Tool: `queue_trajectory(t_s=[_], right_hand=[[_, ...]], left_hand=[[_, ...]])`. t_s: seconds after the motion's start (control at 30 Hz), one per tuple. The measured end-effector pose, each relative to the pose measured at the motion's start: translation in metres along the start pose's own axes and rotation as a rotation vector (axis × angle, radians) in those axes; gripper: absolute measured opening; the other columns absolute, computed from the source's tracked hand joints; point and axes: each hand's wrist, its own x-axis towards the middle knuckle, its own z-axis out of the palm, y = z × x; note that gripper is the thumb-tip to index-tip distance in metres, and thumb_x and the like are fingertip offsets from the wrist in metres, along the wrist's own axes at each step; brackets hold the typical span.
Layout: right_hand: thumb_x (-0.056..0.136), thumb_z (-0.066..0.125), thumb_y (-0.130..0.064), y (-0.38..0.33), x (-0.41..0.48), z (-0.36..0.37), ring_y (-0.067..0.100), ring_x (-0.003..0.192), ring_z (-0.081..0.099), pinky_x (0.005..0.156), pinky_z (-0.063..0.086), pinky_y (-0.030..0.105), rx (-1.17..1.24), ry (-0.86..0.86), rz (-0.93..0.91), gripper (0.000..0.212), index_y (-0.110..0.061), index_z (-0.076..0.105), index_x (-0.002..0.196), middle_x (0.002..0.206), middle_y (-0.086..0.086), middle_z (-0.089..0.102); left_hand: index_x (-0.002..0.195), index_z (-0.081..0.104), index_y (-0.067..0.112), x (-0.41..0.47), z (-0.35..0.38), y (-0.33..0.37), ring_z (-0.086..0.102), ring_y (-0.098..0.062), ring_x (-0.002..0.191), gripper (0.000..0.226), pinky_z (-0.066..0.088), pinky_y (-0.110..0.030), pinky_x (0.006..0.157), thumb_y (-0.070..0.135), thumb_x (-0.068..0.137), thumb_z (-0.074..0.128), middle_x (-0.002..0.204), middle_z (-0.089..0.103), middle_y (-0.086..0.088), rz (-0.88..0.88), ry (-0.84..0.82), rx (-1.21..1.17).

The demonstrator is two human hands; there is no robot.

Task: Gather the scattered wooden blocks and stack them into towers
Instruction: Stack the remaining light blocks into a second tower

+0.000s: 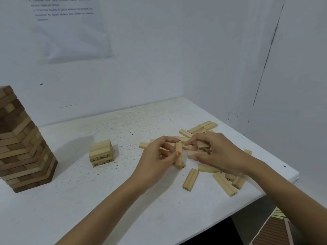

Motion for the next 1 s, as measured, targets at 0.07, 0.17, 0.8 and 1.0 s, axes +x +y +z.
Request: queue_trajectory(t_s=[0.07,0.17,0.8,1.0], right_hand=[[0.087,0.07,-0.017,-0.004,0.005,0.004,-0.003,0.065,0.053,0.062,0.04,0.008,0.153,0.047,0.034,0.028,-0.029,0.064,0.111,0.08,-0.014,0.062],[0.091,0.063,-0.014,-0.013,0.014,0.011,-0.002,0.053,0.048,0.055,0.038,0.009,0.309,0.03,0.07,0.024,-0.021,0.062,0.114,0.06,-0.02,0.054],[0.075,0.08,-0.032,-0.087,0.073,0.071,0.002,0.064,0.054,0.064,0.042,0.011,0.407,-0.56,0.178,0.023,-0.013,0.078,0.089,0.066,-0.005,0.059],[0.077,0.08,-0.024,-0.101,0.087,0.091,0.001,0.052,0.049,0.051,0.037,0.009,0.367,-0.573,0.183,0.02,-0.011,0.078,0.092,0.055,-0.007,0.055]], left_hand=[[0.107,0.065,0.024,-0.002,-0.007,-0.003,0.065,-0.028,0.084,0.024,0.056,-0.032,0.077,0.01,0.088,0.065,0.084,0.062,0.003,-0.005,0.013,0.0],[0.106,0.066,0.022,-0.007,-0.021,-0.006,0.066,-0.026,0.082,0.022,0.057,-0.024,0.072,0.009,0.088,0.066,0.084,0.062,0.001,-0.027,0.03,-0.018],[0.105,0.069,0.009,-0.06,-0.131,-0.026,0.068,-0.022,0.077,0.027,0.058,-0.031,0.078,0.002,0.079,0.072,0.076,0.063,-0.003,-0.314,0.03,-0.128],[0.106,0.068,0.008,-0.07,-0.139,-0.031,0.068,-0.018,0.077,0.028,0.058,-0.029,0.078,0.005,0.079,0.072,0.078,0.064,-0.004,-0.341,0.036,-0.147]])
